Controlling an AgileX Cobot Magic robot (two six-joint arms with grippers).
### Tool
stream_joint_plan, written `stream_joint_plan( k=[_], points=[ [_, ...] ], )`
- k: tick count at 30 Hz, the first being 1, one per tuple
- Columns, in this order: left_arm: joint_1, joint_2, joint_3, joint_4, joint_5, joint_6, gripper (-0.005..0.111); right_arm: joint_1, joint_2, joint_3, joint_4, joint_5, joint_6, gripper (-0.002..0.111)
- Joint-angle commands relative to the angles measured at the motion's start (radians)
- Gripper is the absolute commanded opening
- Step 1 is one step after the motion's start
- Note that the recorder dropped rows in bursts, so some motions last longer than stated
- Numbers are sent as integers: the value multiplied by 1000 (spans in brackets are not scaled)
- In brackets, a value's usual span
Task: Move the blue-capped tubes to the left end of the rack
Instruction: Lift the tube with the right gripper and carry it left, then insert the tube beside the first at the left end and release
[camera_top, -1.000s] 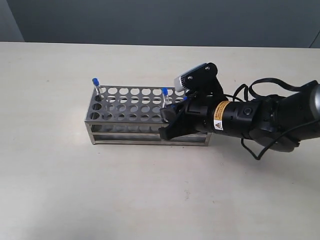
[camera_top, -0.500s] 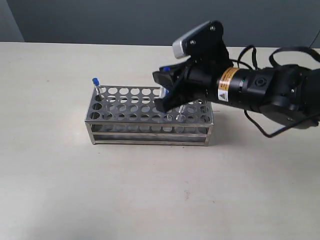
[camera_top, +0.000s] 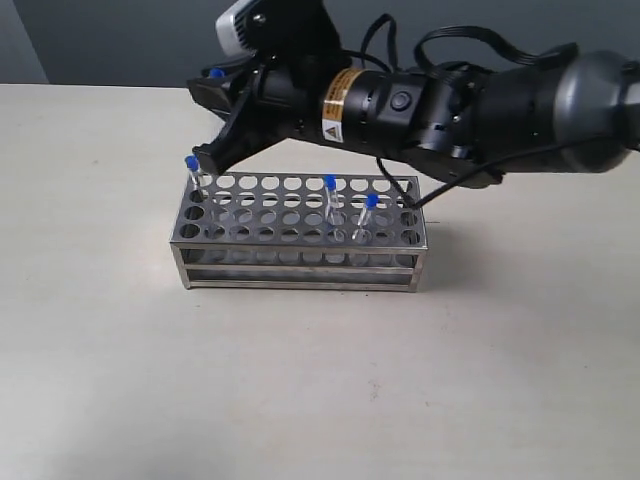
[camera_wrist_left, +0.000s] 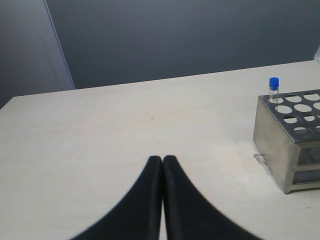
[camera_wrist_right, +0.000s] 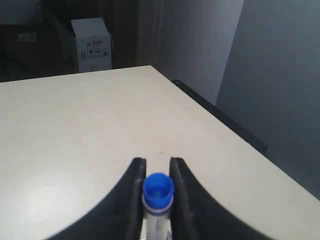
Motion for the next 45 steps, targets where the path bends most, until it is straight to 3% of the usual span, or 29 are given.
stream_joint_plan(
  k=[1,13,38,40,45],
  points=[
    [-4,-5,-3,-1,-3,0,1,15,83,-80,-13,22,-3,-1],
    [-4,-5,-3,-1,-3,0,1,15,174,-137,-78,58,85,-1],
    [-4,-5,-3,-1,-3,0,1,15,332,-196,-164,-56,200,-1],
    [-4,-5,-3,-1,-3,0,1,15,349,-214,-233,-56,267,4],
    [-4,-5,-3,-1,-3,0,1,15,363,-236,-307,-53,350,29]
  ],
)
